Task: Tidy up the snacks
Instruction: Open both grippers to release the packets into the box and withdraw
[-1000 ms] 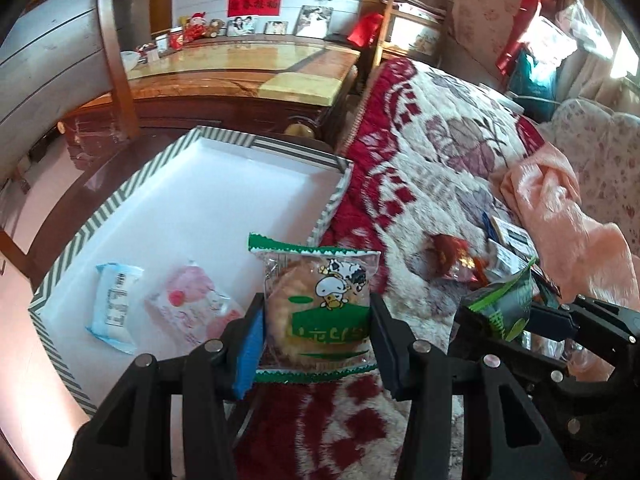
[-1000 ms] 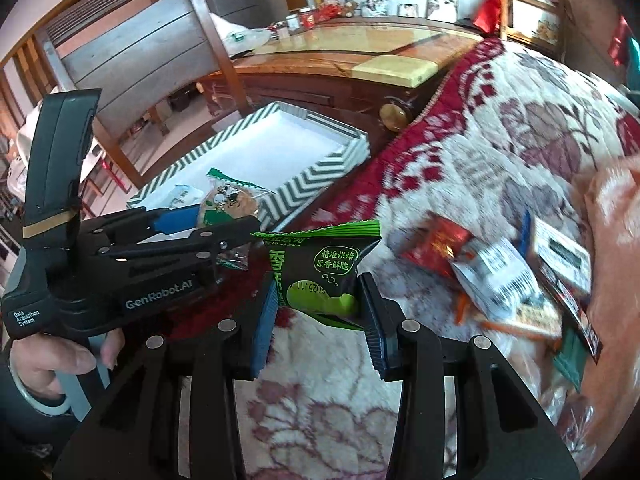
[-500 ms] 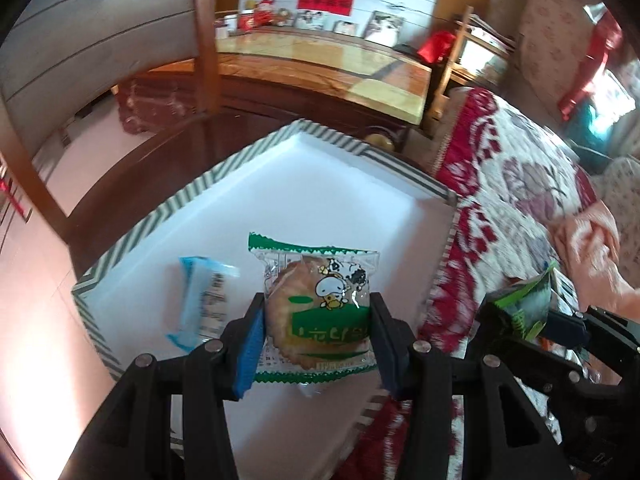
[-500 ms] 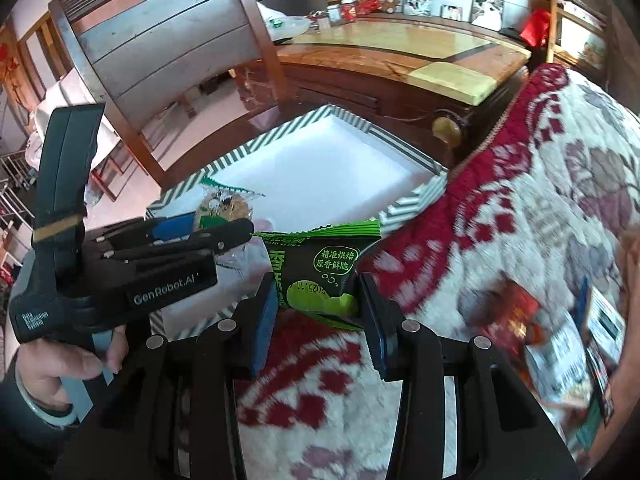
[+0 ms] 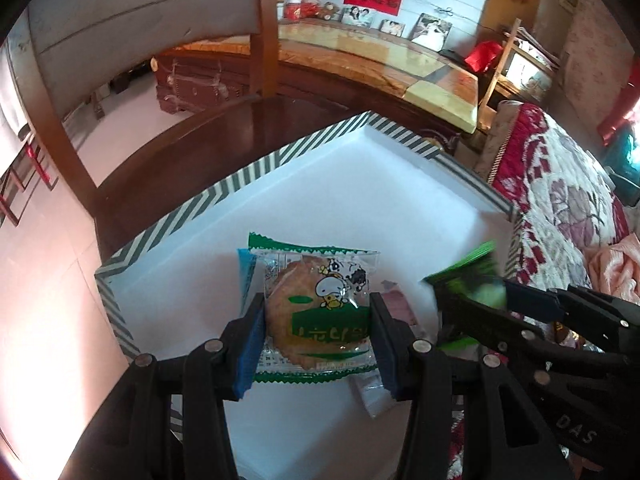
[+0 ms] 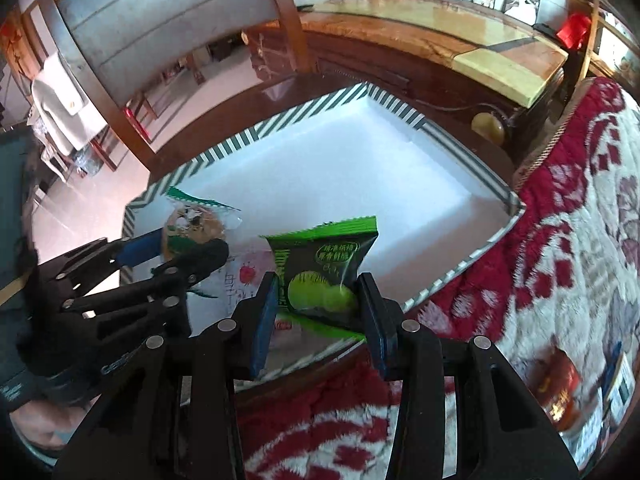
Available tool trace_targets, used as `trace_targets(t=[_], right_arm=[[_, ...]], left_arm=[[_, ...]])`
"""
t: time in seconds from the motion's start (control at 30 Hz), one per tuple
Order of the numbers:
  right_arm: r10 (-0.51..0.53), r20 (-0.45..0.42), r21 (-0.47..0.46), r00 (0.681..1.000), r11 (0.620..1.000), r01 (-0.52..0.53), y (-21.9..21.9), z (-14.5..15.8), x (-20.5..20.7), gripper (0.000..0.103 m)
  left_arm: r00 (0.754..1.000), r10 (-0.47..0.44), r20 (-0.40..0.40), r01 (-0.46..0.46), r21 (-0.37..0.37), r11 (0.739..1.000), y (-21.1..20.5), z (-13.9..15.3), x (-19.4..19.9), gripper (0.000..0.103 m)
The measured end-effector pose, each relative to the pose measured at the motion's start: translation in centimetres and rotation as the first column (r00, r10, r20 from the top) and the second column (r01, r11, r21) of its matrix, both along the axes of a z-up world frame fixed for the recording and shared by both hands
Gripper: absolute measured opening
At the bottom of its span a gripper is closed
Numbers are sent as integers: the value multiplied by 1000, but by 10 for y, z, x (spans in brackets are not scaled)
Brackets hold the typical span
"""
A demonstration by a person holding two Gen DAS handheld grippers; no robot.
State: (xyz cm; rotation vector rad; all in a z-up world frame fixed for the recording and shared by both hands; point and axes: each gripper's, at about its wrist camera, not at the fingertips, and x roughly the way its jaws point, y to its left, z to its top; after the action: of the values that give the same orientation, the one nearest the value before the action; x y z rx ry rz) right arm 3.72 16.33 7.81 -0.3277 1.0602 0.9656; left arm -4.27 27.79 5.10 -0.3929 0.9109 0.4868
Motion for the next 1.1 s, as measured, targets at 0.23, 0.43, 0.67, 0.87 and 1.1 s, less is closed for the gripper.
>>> trace_targets(t=[0.23, 0.43, 0.67, 0.87, 1.1], right_arm=[[10, -24, -19, 1000, 1000, -10, 13, -15, 2, 39], [-18, -2, 9, 1000, 1000, 18, 1, -4, -2, 39], [-56, 42, 61, 998, 997, 54, -34, 17, -19, 39], [-135, 51, 90, 989, 987, 130, -91, 23, -30, 50], [-271, 44, 74, 962, 961, 268, -171, 14, -29, 50]], left_arm=[[1000, 13, -11, -13, 17, 1000, 0, -6, 0, 52], [1000, 30, -8, -30, 8, 1000, 2, -4, -2, 66], [999, 29, 38, -31, 33, 999, -10, 15, -10, 86], [996, -60, 62, 58, 26, 998, -44, 24, -8, 93], [980, -192, 59, 191, 25, 981, -95, 27, -1, 94]])
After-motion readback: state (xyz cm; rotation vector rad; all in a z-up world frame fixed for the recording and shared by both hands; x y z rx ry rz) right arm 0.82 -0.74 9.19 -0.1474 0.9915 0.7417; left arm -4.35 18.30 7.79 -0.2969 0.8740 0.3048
